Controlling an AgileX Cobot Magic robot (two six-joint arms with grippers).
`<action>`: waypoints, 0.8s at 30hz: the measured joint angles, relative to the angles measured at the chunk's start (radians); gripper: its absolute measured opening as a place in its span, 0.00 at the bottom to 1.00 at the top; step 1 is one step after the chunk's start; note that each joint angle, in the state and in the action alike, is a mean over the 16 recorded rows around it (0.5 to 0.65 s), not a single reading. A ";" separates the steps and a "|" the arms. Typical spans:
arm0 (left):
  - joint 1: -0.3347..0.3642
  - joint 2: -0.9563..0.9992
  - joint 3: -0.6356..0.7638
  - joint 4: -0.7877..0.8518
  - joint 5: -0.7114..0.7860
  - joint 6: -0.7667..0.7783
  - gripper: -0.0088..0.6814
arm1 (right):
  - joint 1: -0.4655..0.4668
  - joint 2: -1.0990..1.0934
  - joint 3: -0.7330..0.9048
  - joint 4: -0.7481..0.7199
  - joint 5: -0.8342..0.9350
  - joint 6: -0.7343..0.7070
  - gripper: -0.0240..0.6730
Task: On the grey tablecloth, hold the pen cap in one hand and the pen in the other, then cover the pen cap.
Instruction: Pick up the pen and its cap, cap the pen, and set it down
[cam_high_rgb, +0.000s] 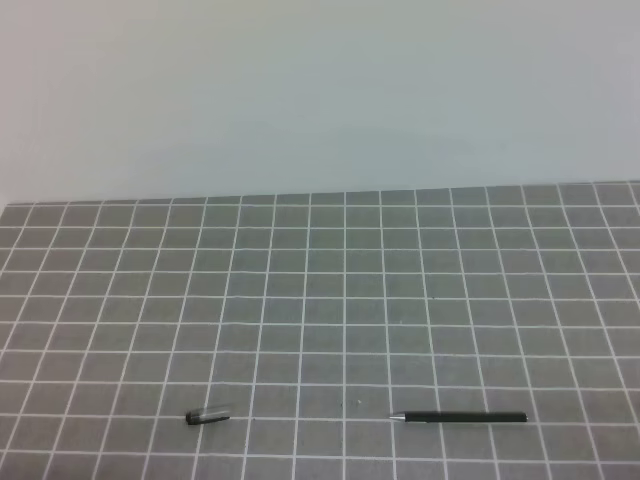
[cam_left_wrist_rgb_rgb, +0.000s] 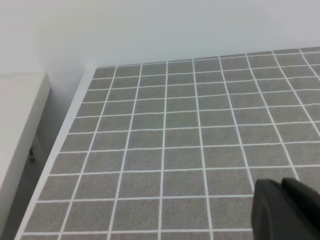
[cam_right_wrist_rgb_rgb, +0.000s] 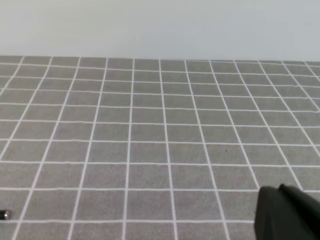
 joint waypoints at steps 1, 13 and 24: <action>0.000 0.000 0.000 0.000 -0.002 0.000 0.01 | 0.000 0.000 0.000 0.000 0.001 0.000 0.03; 0.000 0.000 0.000 0.002 -0.023 0.003 0.01 | 0.000 0.000 0.000 -0.001 -0.005 0.000 0.03; 0.000 0.000 0.000 0.004 -0.033 0.015 0.01 | 0.000 0.000 0.007 -0.001 -0.031 -0.001 0.03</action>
